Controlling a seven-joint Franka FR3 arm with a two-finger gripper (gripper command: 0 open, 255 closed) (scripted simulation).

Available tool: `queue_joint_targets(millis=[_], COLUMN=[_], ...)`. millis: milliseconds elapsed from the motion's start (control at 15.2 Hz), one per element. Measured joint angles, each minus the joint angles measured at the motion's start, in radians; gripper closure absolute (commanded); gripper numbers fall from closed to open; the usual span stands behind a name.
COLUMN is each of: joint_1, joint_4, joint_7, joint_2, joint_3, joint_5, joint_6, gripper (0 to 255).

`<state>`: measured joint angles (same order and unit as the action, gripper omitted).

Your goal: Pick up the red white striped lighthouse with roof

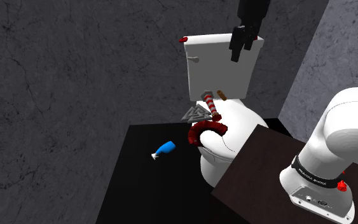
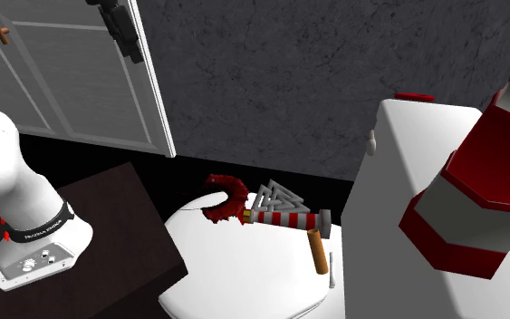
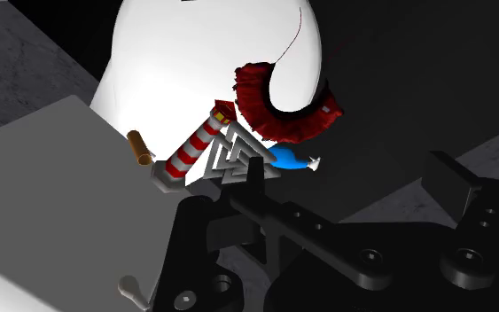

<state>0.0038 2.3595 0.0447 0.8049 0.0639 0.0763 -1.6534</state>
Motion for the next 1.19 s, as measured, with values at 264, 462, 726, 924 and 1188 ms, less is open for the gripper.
queue_joint_targets(millis=[264,462,726,924,1188], joint_1=[-0.017,-0.04,-0.072,-0.096,-0.125], joint_4=[0.036,0.063,0.096,0.122,0.127], joint_7=[0.013,0.034,0.059,0.079,0.097], joint_2=[-0.03,-0.092,-0.192,-0.277,-0.391], joint_3=[-0.015,-0.032,-0.06,-0.081,-0.112], joint_5=[0.005,0.011,0.019,0.024,0.026], joint_6=[-0.065,-0.154,-0.288,-0.398,-0.518], gripper=[0,0,0,0,0])
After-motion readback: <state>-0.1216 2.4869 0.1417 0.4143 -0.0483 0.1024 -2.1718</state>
